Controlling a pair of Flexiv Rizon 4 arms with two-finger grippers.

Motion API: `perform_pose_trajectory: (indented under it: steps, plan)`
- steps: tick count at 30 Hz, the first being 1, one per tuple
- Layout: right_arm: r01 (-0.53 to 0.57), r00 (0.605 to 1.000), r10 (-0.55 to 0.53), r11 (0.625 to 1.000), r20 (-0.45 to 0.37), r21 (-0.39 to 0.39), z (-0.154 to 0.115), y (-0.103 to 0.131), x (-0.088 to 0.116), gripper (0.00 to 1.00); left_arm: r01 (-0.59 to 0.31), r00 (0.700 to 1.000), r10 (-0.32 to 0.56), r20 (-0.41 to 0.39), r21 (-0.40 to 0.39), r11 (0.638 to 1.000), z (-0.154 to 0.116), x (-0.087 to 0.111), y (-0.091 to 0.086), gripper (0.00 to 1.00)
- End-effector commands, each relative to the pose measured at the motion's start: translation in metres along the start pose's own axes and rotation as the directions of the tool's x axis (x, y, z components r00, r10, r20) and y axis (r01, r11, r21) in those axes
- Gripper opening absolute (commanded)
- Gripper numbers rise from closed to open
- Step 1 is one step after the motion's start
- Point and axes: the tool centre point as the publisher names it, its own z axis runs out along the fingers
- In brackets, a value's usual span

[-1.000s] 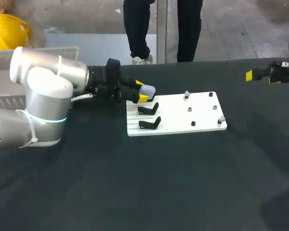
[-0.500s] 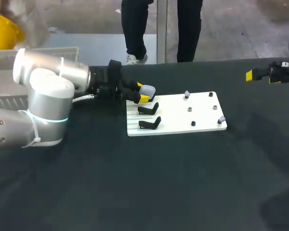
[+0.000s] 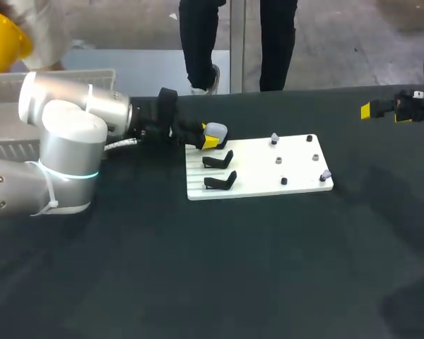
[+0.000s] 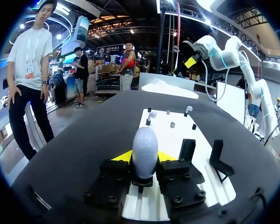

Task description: Pick up each earbud case from the left stands, insert the matching earbuds, close the lid, and place the case in the box.

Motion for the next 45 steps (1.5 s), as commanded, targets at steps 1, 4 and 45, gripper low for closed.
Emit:
perform_pose_trajectory:
  steps: [1,4,45]
  plan:
    - [0.001,1.000,-0.001,1.000,0.000,-0.004,0.001,-0.001,0.000,1.00,-0.005,1.000,0.006,0.030,-0.022,1.000,-0.012,-0.006,-0.003,0.00]
    - [0.001,1.000,-0.001,1.000,0.000,-0.004,0.001,-0.001,0.000,1.00,-0.015,0.999,0.017,0.031,-0.048,0.999,-0.021,-0.015,-0.002,0.00]
    - [0.171,0.945,-0.231,0.952,-0.232,-0.254,0.126,0.140,0.003,1.00,-0.237,0.970,0.236,0.050,0.019,0.971,0.016,-0.095,-0.044,0.00]
